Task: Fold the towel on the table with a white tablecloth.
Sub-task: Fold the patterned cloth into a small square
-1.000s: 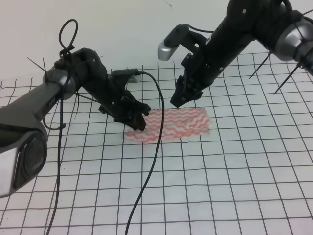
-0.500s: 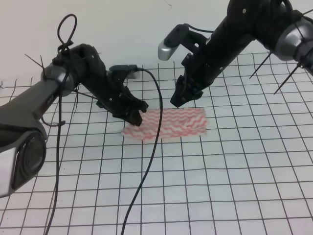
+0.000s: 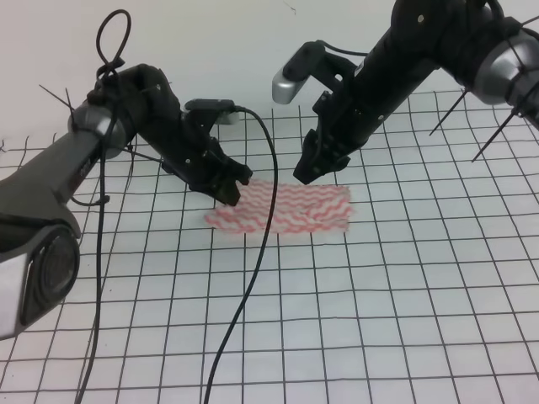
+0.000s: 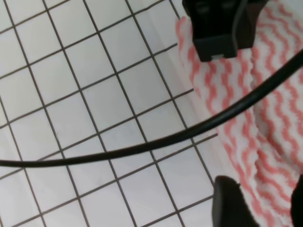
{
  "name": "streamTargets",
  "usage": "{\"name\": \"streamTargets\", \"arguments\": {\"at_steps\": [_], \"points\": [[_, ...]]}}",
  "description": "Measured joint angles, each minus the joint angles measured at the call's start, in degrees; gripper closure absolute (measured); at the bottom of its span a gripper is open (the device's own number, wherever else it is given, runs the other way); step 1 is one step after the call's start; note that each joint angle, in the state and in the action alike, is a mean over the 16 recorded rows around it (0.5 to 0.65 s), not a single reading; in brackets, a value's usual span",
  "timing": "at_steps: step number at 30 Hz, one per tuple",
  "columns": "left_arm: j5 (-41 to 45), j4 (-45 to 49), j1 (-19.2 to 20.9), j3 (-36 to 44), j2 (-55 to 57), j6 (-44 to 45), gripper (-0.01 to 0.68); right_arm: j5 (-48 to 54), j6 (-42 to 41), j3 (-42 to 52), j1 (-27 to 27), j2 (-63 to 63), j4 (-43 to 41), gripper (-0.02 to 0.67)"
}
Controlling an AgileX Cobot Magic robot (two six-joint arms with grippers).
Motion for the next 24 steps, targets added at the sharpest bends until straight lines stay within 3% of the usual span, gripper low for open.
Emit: {"name": "streamTargets", "arguments": {"at_steps": [6, 10, 24], "points": [[-0.66, 1.25, 0.0, 0.0, 0.0, -1.2, 0.395, 0.0, 0.05, 0.0, 0.0, 0.0, 0.0, 0.368], [-1.15, 0.45, 0.0, 0.0, 0.0, -1.15, 0.346, 0.0, 0.08, 0.0, 0.0, 0.0, 0.0, 0.368], [-0.44, -2.22, 0.0, 0.0, 0.34, 0.47, 0.463, 1.55, 0.18, 0.03, -0.03, -0.51, 0.16, 0.369]]}}
